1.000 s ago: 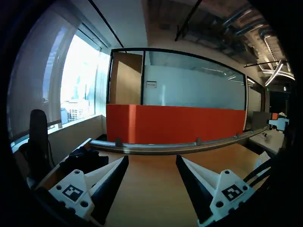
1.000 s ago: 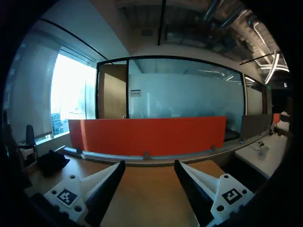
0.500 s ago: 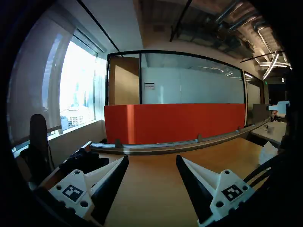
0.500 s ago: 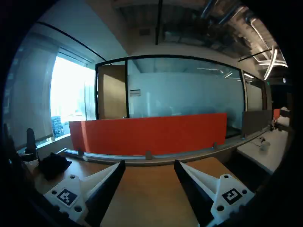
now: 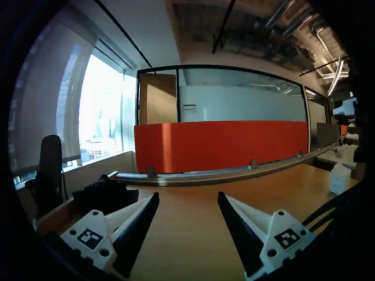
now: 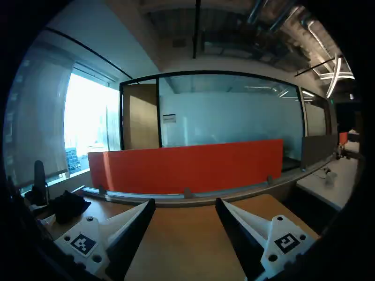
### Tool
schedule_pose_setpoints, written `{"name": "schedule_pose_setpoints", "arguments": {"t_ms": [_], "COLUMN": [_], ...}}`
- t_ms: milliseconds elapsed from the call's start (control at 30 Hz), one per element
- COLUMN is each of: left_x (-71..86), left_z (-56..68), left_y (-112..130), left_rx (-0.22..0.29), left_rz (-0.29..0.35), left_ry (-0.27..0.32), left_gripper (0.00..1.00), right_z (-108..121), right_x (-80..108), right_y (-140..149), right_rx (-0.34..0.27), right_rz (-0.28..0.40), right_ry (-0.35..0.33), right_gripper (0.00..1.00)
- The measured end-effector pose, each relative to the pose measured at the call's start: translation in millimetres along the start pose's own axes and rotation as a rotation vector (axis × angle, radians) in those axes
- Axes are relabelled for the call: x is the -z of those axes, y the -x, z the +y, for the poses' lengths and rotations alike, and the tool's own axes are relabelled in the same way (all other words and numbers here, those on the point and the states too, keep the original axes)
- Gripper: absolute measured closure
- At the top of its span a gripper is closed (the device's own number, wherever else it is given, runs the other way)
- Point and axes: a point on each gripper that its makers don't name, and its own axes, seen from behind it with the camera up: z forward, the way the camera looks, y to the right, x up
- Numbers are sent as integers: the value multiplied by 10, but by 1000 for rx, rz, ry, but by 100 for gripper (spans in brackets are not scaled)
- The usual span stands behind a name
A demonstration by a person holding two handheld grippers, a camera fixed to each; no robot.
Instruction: Fold towel
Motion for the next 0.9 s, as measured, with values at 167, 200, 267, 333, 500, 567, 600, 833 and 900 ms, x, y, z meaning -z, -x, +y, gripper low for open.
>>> {"name": "schedule_pose_setpoints", "arguments": {"t_ms": [167, 200, 267, 333, 500, 567, 600, 833, 900], "left_x": [20, 24, 31, 37, 47, 44, 43, 42, 41], "left_z": [2, 6, 23, 27, -3, 2, 5, 36, 54], "left_y": [272, 318, 396, 465, 649, 722, 756, 881, 903], "left_rx": [10, 12, 18, 22, 29, 33, 35, 39, 39], "left_rz": [6, 8, 14, 19, 25, 26, 26, 26, 27], "left_ry": [-15, -18, -18, -19, -31, -32, -32, -37, -35], "left_gripper": [8, 8, 8, 8, 8, 7, 8, 8, 8], "right_z": [25, 31, 35, 41, 53, 46, 43, 45, 52], "right_x": [-10, -12, -12, -13, -22, -22, -23, -21, -15], "right_y": [132, 157, 207, 257, 404, 445, 463, 474, 469], "right_rx": [7, 8, 9, 10, 12, 11, 11, 17, 19], "right_rz": [5, 5, 10, 13, 15, 14, 14, 19, 23], "right_ry": [8, 9, 7, 6, 8, 5, 4, -2, -2], "right_gripper": [0, 0, 0, 0, 0, 0, 0, 0, 0]}}
